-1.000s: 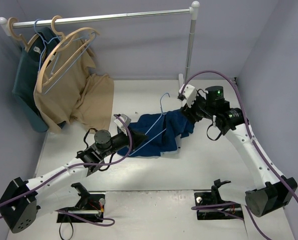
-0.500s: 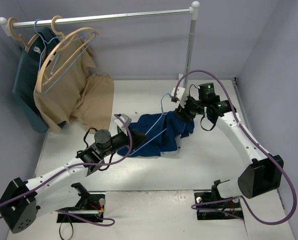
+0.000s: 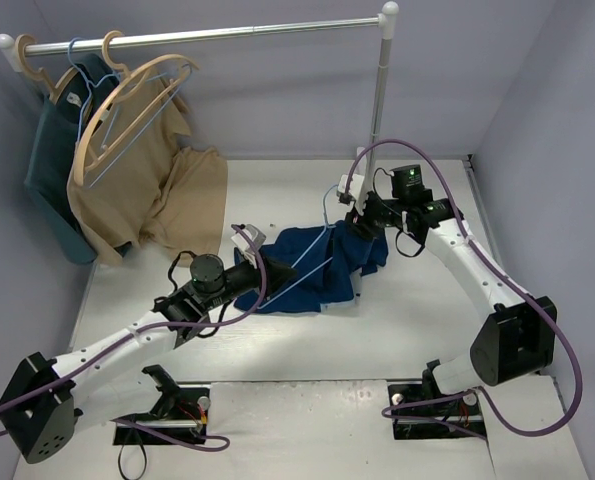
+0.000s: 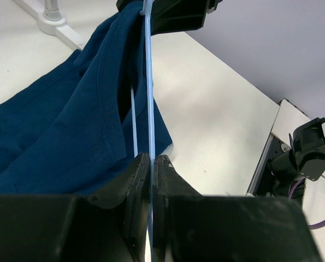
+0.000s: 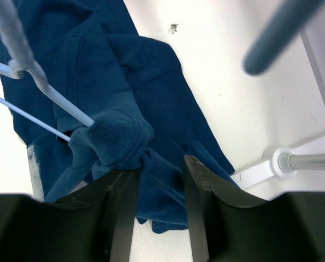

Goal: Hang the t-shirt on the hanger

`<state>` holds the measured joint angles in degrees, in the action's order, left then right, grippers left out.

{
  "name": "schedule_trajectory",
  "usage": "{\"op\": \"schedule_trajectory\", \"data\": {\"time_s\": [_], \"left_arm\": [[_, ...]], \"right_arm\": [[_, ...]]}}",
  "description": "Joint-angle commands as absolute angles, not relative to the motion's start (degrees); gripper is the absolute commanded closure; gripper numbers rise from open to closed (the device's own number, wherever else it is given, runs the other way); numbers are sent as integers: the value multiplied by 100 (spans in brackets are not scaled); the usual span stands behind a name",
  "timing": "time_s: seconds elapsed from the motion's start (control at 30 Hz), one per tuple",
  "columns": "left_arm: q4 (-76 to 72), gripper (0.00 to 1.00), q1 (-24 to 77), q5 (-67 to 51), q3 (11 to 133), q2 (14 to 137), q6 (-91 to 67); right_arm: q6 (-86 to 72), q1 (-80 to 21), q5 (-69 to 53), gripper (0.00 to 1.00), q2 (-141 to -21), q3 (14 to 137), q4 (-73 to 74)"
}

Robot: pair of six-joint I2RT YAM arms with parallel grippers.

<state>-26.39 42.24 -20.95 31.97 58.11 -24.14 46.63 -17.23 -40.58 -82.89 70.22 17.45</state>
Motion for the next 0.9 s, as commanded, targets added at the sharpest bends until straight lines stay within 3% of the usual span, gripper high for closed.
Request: {"op": "schedule_trajectory", "data": {"time_s": [0.0, 0.07, 0.1, 0.2, 0.37, 0.47, 0.5, 0.57, 0.63, 0.87], "left_arm": [[-3190, 100, 4201, -2303, 3665, 5818, -2294], [-3182, 100, 4201, -2329, 3700, 5853, -2294], [-3182, 100, 4201, -2329, 3718, 5862, -2268], [-3016, 100, 4201, -2259, 3797, 5880, -2189], [-2419, 100, 4201, -1461, 3998, 5678, -1934], [-1786, 75, 4201, -600, 4183, 5599, -1793], [-1480, 51, 4192, -371, 4332, 5590, -1697], [-1206, 34, 4192, 347, 4508, 5607, -1644], [-819, 26, 4175, 780, 4789, 5625, -1600], [-80, 25, 4175, 2231, 5449, 5599, -2345]], "right_arm": [[4702, -1740, -4438, 66, -8218, 7040, 1380], [4720, -1758, -4509, 73, -8200, 7031, 1389], [4720, -1758, -4544, 85, -8183, 7031, 1397], [4720, -1775, -4579, 100, -8060, 6987, 1345], [4658, -1767, -4343, 100, -7595, 6821, 1126], [4579, -1775, -4018, 100, -7190, 6601, 853], [4562, -1775, -3930, 100, -6998, 6505, 739], [4579, -1775, -3736, 100, -6830, 6443, 686], [4632, -1784, -3403, 100, -6575, 6372, 624], [4650, -1889, -2348, 100, -6065, 6126, 229]]}}
